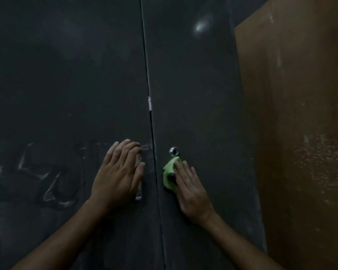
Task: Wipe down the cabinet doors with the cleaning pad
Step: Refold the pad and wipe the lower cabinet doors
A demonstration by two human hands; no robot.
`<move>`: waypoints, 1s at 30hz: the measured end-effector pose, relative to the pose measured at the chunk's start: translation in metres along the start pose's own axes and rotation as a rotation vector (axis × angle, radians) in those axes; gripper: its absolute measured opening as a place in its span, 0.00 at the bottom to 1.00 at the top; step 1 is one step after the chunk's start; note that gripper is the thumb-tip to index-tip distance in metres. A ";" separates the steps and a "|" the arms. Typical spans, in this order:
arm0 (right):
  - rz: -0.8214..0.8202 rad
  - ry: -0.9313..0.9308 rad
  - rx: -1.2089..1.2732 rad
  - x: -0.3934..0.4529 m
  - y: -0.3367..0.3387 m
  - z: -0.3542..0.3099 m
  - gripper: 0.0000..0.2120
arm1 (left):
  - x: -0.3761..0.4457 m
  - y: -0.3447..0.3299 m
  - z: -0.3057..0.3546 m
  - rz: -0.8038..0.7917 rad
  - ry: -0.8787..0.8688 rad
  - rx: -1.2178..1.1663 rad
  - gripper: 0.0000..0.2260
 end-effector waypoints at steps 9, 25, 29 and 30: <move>0.126 -0.412 0.235 0.076 0.002 -0.003 0.25 | -0.003 0.001 -0.002 0.034 -0.027 0.021 0.21; 0.036 -0.258 0.087 -0.042 -0.031 -0.027 0.28 | -0.007 -0.019 0.045 0.063 0.038 -0.090 0.29; 0.071 -0.604 0.117 -0.079 -0.032 0.072 0.25 | -0.007 -0.025 0.042 0.074 0.024 0.026 0.27; 0.059 -0.837 0.133 -0.075 -0.030 0.112 0.24 | -0.006 -0.027 0.041 0.080 0.027 0.044 0.26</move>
Point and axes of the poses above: each hand's wrist, its own x-axis towards the middle knuckle, its own y-axis out of the back of the hand, z = x × y, the point moved 6 cm from there along x, towards the middle knuckle, and after that the axes turned 13 degrees about -x, right-handed, at the moved point
